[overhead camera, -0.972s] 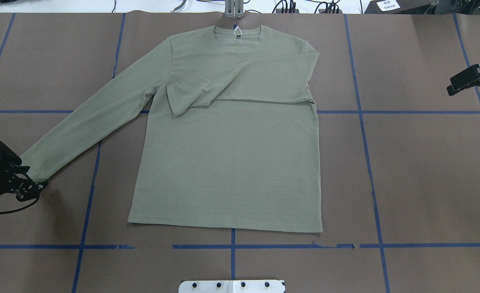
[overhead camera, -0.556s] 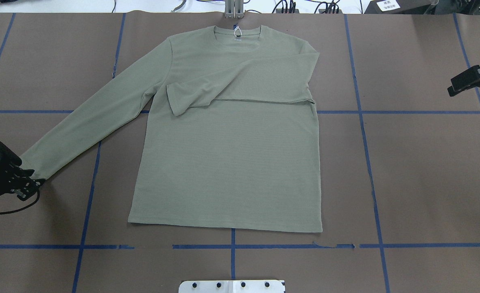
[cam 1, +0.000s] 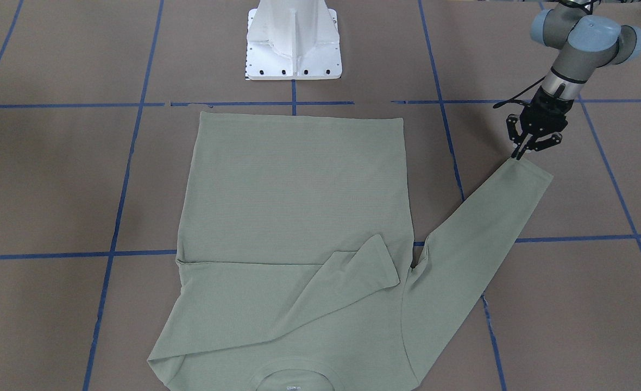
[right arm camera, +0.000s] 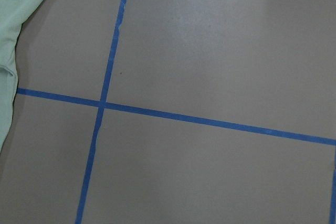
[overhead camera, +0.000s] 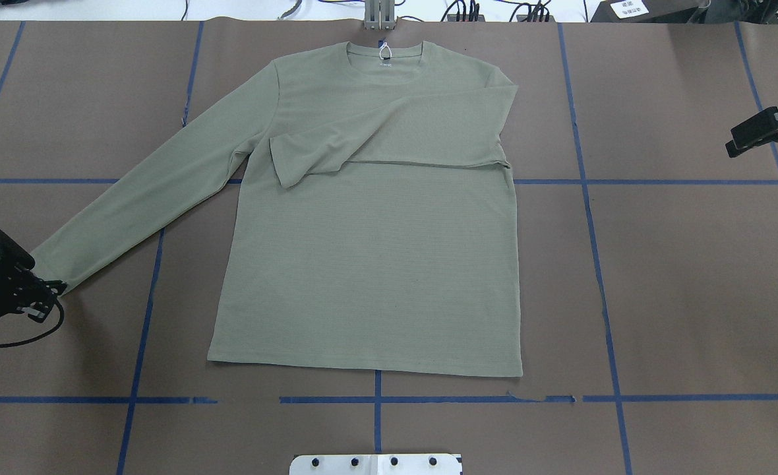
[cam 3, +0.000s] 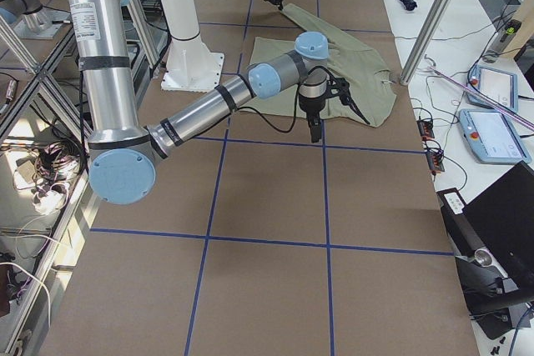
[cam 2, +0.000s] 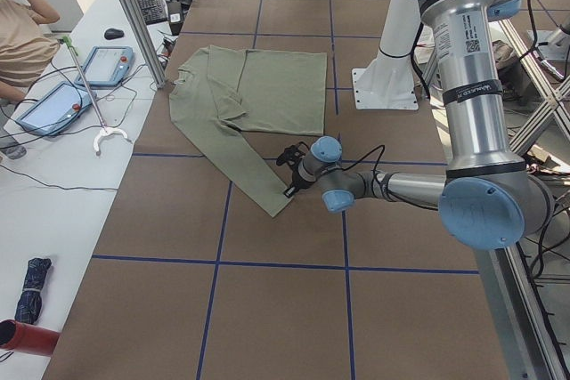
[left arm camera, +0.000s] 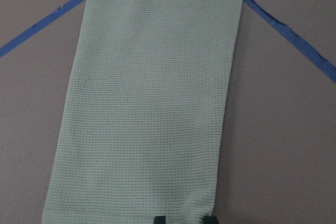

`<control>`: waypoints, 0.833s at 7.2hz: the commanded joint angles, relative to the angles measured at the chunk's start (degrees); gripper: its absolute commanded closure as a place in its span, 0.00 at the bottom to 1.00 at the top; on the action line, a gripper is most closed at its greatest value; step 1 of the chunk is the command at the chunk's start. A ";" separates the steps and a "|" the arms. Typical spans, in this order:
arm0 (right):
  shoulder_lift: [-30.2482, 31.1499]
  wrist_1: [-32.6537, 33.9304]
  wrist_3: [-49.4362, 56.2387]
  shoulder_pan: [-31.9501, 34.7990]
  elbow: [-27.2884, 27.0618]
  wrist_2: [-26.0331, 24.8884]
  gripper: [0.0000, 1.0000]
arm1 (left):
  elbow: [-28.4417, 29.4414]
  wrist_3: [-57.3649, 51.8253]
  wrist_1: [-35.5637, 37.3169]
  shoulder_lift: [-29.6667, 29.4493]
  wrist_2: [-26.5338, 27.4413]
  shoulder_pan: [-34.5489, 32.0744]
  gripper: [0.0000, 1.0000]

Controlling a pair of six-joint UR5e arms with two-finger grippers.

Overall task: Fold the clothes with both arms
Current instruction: 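Move the left gripper to the other sleeve cuff and grasp it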

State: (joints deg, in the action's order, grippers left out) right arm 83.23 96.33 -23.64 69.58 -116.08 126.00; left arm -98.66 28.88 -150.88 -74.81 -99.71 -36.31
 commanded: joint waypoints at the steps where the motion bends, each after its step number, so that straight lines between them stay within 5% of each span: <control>1: 0.00 0.00 0.00 -0.06 0.07 -0.14 0.00 | -0.65 0.38 -0.21 -0.07 -0.22 -0.17 1.00; 4: 0.00 0.00 0.00 -0.06 0.24 -0.14 0.00 | -3.82 0.04 2.32 -4.35 -1.18 -6.27 1.00; 6: -0.08 -0.09 0.09 -0.06 0.24 -0.14 0.00 | -3.91 0.03 19.21 -19.06 -4.70 -12.71 1.00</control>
State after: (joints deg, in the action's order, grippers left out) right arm 83.22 96.31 -23.63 69.55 -115.85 125.86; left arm -102.42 28.95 -141.79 -84.89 -102.92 -45.33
